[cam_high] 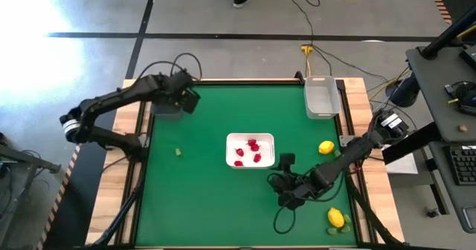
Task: Sort produce into baskets
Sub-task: Put the yellow lemon into the black bin
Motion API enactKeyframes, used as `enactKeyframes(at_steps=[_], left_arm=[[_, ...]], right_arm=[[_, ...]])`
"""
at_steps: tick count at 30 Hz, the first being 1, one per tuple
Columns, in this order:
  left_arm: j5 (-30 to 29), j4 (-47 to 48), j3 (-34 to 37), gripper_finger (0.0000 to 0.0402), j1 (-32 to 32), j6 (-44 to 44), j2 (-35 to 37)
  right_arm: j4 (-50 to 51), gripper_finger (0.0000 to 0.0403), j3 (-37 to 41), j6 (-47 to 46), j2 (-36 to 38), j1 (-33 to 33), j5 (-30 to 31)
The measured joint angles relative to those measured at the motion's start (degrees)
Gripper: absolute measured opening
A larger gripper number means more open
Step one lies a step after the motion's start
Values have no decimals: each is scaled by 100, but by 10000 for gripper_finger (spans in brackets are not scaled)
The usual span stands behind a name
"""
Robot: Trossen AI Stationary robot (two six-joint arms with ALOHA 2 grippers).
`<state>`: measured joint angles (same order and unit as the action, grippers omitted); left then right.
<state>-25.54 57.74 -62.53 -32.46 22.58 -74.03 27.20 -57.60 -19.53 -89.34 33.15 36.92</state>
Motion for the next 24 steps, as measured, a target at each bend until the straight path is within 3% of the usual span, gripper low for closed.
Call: enactKeyframes(at_steps=[12,24], left_arm=[[55,-332,81,191,-1265,220,-1042],[101,-512,103,191,-1671,261,-1669]], right_arm=[[270,221,-3,-393,0,208,-21],[564,221,-4,-660,0,312,-81]])
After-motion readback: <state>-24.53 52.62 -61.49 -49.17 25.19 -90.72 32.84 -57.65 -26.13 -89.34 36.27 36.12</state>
